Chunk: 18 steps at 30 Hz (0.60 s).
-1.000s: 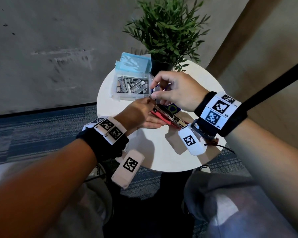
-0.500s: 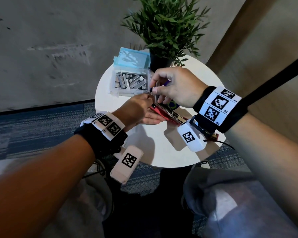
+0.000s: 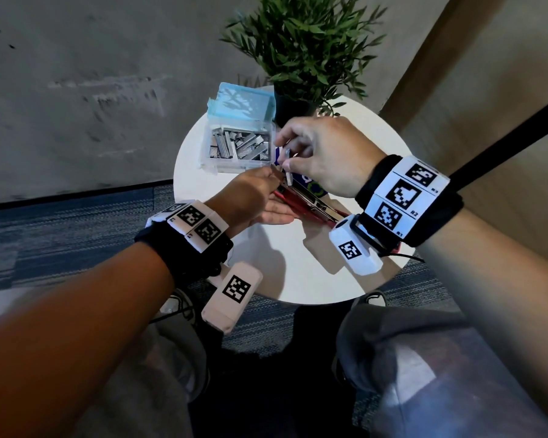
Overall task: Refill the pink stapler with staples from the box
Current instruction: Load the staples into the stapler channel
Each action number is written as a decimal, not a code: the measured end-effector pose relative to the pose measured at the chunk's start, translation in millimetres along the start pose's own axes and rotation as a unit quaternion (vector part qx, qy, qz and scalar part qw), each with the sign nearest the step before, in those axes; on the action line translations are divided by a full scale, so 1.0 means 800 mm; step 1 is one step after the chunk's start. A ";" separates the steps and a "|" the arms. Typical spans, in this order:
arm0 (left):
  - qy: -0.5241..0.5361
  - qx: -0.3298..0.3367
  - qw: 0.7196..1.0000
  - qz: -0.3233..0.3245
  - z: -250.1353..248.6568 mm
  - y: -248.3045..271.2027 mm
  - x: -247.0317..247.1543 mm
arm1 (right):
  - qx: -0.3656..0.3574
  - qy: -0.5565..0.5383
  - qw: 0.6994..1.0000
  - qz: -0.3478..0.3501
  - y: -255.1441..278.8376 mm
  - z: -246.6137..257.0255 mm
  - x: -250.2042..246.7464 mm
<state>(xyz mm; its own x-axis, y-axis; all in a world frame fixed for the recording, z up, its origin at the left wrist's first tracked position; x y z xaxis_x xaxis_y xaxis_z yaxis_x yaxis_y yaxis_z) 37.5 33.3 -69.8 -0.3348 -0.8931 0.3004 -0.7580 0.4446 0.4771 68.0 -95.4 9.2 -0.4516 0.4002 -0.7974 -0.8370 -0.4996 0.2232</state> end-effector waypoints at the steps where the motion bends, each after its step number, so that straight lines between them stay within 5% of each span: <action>1: 0.002 0.000 1.000 -0.001 0.000 0.000 0.000 | 0.003 0.006 1.000 0.003 0.000 0.001 0.001; 18: 0.009 -0.006 1.000 -0.013 0.000 -0.001 -0.001 | 0.003 0.058 0.998 0.006 0.002 0.009 0.002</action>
<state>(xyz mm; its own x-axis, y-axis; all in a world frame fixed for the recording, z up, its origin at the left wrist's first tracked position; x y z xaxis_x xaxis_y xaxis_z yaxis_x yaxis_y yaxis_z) 38.8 33.4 -70.2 -0.3054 -0.9029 0.3025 -0.7595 0.4226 0.4945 63.7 -90.4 12.6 -0.4221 0.3026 -0.8546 -0.8339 -0.4994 0.2350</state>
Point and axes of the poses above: each hand's wrist, its own y-axis away from the middle knuckle, its own x-axis out of the palm, z = x × y, the point moved 2 cm from there along -y, towards the middle knuckle, and after that the axes turned 11 degrees about z, right-handed, at the moved point
